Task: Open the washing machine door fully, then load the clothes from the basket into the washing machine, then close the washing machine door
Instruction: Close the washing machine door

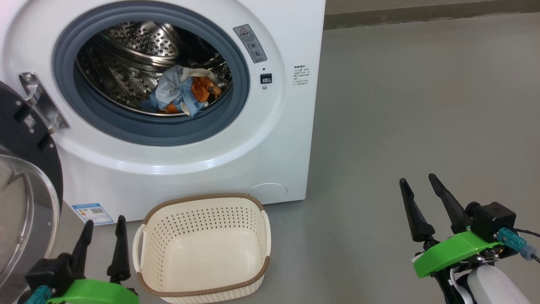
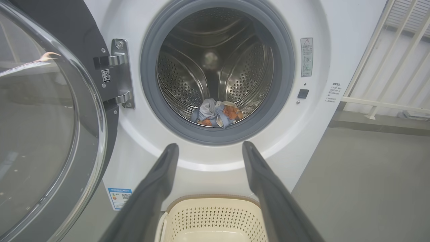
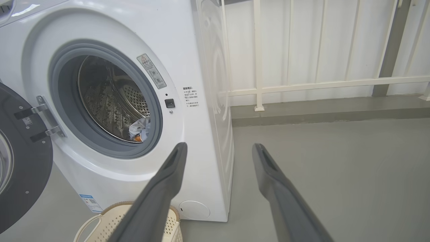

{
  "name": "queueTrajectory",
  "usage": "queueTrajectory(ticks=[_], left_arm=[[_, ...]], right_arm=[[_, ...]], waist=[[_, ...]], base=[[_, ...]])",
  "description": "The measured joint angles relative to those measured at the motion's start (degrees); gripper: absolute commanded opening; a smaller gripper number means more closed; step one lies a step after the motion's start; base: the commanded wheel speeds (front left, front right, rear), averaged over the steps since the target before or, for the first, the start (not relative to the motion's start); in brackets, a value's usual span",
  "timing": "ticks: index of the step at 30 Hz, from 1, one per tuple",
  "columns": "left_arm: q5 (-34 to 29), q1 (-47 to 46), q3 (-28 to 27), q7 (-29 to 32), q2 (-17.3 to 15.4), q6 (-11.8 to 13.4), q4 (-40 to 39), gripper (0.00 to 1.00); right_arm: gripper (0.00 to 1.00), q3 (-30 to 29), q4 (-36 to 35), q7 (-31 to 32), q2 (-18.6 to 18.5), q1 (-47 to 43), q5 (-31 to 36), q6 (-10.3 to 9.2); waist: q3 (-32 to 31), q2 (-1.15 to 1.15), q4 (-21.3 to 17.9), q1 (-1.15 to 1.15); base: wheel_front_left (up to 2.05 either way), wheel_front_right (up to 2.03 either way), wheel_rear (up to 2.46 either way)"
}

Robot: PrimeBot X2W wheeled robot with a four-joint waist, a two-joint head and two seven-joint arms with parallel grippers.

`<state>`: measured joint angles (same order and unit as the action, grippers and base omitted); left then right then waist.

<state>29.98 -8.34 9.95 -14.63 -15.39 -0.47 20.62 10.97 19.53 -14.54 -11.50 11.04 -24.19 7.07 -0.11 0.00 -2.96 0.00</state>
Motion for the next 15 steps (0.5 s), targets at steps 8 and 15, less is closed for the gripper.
queueTrajectory(ticks=[8, 15], left_arm=[[-0.4, 0.0, 0.18, 0.0, -0.03, 0.02, 0.16, 1.0], [-0.41, -0.02, 0.43, 0.0, -0.04, 0.13, 0.16, 1.0]], right_arm=[[1.0, 0.0, 0.09, 0.0, 0.2, 0.0, 0.01, 0.0], [1.0, -0.02, 0.21, 0.0, 0.23, 0.0, 0.01, 0.0]], waist=[[-0.1, 0.0, 0.14, 0.0], [-0.17, 0.0, 0.33, 0.0]], base=[[0.0, 0.0, 0.0], [0.0, 0.0, 0.0]])
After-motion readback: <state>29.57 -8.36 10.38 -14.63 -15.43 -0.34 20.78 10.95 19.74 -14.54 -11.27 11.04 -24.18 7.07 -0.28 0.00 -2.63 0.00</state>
